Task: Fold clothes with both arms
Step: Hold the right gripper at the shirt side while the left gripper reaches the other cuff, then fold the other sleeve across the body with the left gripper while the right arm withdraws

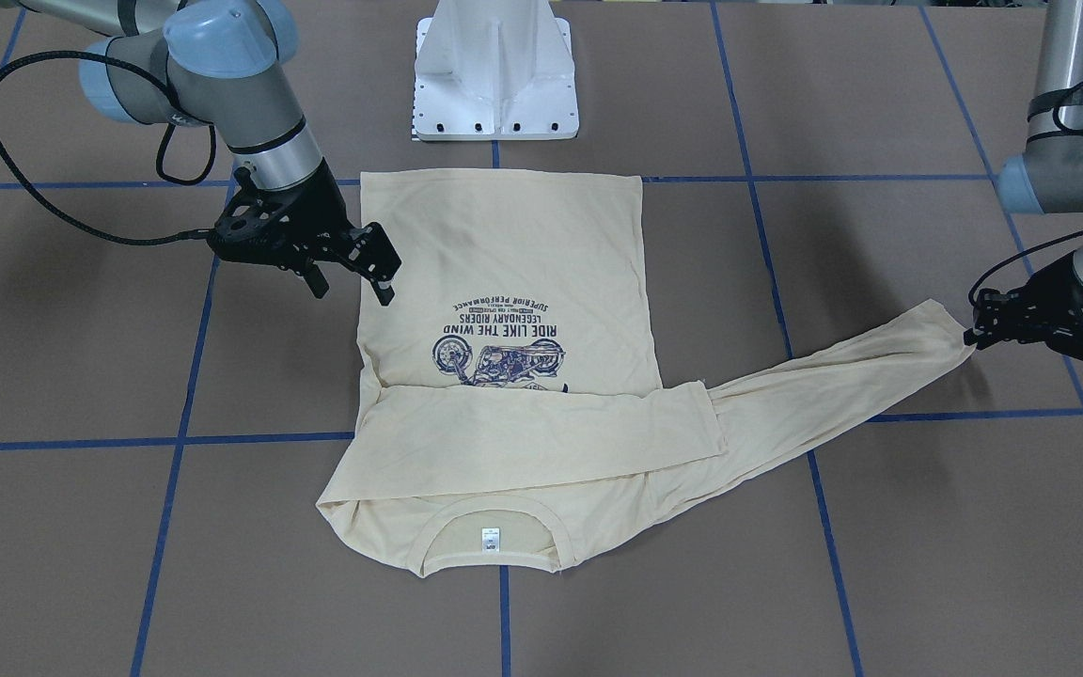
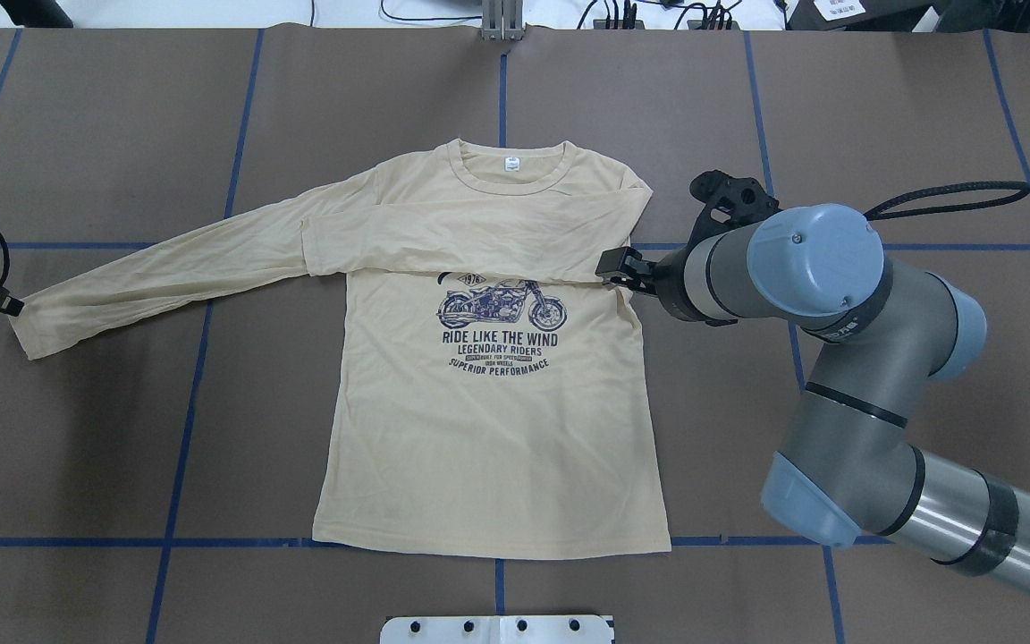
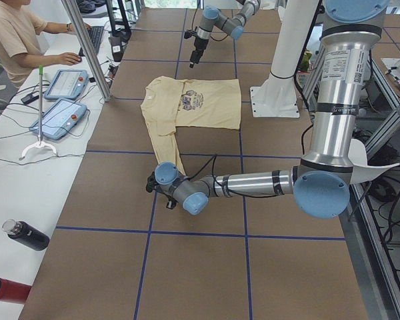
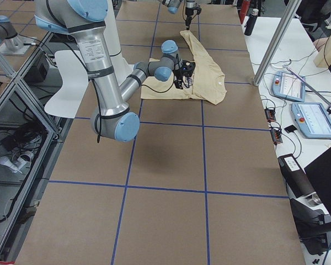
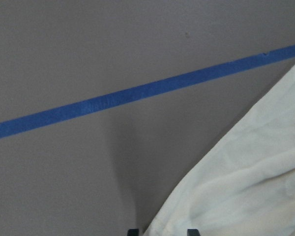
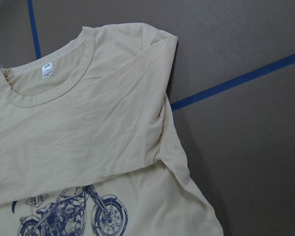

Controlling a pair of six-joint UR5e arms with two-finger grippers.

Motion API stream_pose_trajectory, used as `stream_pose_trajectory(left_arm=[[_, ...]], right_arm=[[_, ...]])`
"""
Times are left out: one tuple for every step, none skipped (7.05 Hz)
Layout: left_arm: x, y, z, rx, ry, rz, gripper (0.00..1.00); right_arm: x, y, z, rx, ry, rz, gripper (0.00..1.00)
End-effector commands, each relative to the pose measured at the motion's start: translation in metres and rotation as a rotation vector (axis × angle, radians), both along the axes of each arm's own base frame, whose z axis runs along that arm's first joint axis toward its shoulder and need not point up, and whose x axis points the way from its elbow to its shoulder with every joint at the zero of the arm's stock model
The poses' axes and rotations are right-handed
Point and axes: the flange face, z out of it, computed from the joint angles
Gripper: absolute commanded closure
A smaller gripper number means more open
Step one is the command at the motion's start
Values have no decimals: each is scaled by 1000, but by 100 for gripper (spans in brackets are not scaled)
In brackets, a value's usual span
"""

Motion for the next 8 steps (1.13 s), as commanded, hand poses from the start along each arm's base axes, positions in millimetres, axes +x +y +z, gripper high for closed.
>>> stream_pose_trajectory(left_arm=[[1,-1,-6,10,7,-1,100],[2,-2,-15,16,17,-4,100],[0,7,-43,27,90,34,100],[-11,14,-81,73,135,34,100],[-21,38,-112,5,157,-32,100],[-16,39,-166,-99,210,-122,100],[-9,30,-205,-145,253,-166,100],[28,15,-257,-246,306,-186,100]], right_arm=[[1,0,0,3,0,4,0],[1,0,0,3,0,4,0],[1,-1,0,5,4,10,0],[1,-1,0,7,5,13,0],[3,-1,5,7,12,19,0],[14,2,2,14,3,25,0],[29,10,15,7,14,28,0],[48,6,39,-13,46,51,0]])
